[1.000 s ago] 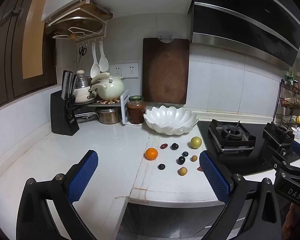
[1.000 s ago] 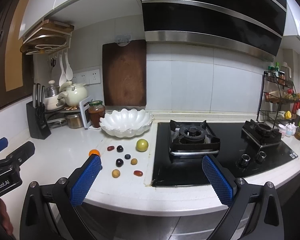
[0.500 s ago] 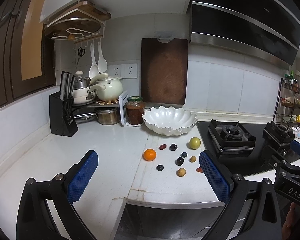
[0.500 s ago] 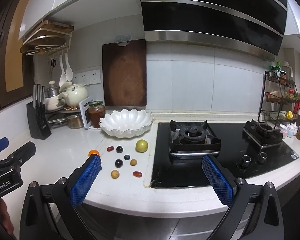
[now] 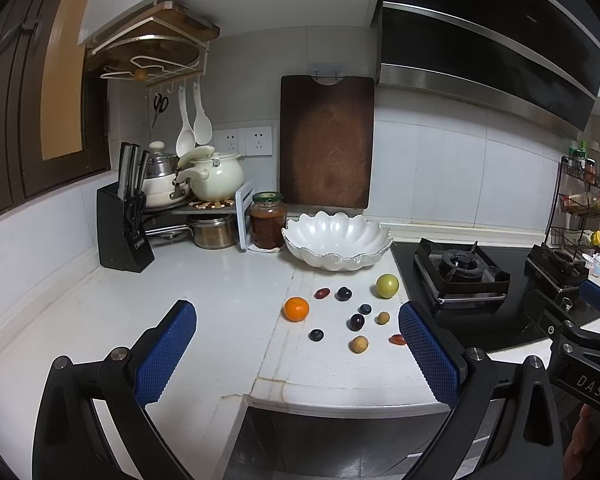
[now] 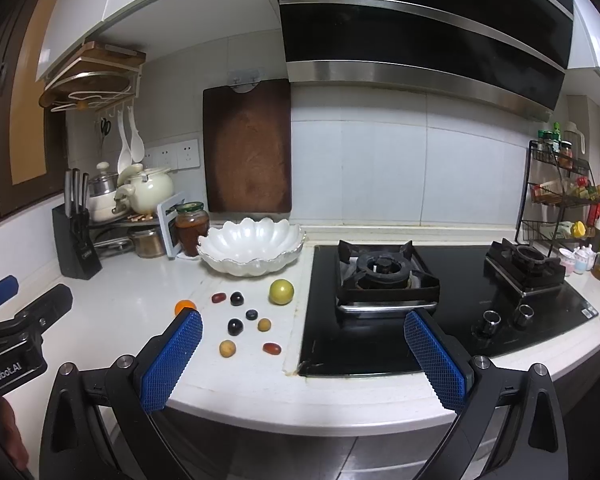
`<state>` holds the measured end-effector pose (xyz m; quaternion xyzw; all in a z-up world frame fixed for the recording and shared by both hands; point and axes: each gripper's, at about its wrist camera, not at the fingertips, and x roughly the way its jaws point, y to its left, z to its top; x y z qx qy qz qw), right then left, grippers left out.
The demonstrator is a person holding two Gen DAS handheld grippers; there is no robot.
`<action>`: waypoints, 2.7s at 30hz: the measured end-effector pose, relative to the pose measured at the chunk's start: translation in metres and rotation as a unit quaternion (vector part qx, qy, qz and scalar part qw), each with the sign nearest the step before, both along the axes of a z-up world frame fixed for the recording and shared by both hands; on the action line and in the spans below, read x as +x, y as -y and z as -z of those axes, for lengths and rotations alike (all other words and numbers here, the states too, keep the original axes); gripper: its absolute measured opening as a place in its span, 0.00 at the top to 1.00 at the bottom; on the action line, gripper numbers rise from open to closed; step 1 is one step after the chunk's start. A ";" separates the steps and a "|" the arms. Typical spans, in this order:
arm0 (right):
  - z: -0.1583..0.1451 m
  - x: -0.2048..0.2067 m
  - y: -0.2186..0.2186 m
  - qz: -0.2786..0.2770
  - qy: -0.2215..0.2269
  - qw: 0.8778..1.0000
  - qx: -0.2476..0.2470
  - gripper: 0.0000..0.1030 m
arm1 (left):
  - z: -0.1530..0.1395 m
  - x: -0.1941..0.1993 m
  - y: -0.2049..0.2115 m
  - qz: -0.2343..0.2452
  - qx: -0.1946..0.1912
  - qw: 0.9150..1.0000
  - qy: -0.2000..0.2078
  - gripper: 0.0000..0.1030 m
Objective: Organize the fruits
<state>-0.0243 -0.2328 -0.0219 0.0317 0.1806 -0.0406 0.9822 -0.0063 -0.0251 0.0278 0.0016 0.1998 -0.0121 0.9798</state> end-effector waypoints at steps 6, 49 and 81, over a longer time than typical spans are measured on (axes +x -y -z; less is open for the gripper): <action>0.004 0.004 0.003 -0.009 -0.010 1.000 0.005 0.01 | 0.006 0.004 0.004 -0.006 -0.002 1.000 -0.011 0.00; 0.132 0.200 -0.025 -0.082 -0.195 0.977 0.024 0.31 | 0.145 0.197 0.027 0.073 0.057 0.978 -0.189 0.33; 0.170 0.227 -0.024 -0.070 -0.260 0.962 0.042 0.72 | 0.187 0.239 0.037 0.120 0.039 0.960 -0.250 0.77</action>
